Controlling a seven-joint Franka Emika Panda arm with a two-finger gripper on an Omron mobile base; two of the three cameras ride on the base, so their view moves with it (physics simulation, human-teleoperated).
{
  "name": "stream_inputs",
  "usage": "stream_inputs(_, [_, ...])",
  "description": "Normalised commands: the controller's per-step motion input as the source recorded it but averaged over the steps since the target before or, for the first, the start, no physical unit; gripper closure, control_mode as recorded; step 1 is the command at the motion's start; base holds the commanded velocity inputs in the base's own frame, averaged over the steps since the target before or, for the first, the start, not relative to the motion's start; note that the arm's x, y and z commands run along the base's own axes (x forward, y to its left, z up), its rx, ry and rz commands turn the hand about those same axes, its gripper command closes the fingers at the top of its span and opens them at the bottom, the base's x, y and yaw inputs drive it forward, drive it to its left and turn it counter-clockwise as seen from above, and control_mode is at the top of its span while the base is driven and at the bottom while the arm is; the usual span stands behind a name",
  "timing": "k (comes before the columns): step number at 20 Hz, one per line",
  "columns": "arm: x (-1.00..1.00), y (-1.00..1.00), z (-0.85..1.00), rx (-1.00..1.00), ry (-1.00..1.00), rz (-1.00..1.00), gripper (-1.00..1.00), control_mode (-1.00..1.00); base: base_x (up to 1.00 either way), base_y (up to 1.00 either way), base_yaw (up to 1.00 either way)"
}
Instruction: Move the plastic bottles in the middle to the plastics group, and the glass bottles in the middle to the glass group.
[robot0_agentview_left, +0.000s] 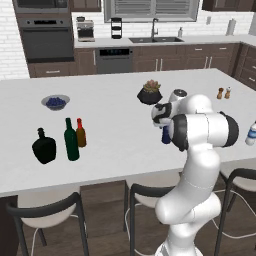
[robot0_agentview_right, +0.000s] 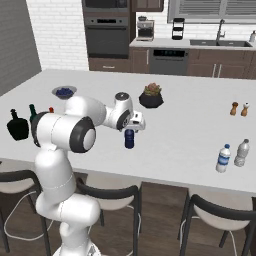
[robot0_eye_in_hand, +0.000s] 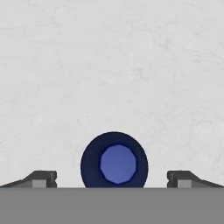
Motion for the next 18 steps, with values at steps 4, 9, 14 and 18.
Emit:
stream_inputs(4, [0.0,-0.01,-0.07,0.0,0.0,0.0,-1.0,-1.0,0.0,0.0,0.0])
stream_inputs(9, [0.0,0.0,-0.21,0.0,0.0,0.0,-1.0,-1.0,0.0,0.0,0.0])
stream_inputs(14, [0.06,0.0,-0.06,0.0,0.0,0.0,-1.0,-1.0,0.0,0.0,0.0])
stream_inputs(18, [0.09,0.0,0.0,0.0,0.0,0.0,-1.0,-1.0,0.0,0.0,0.0])
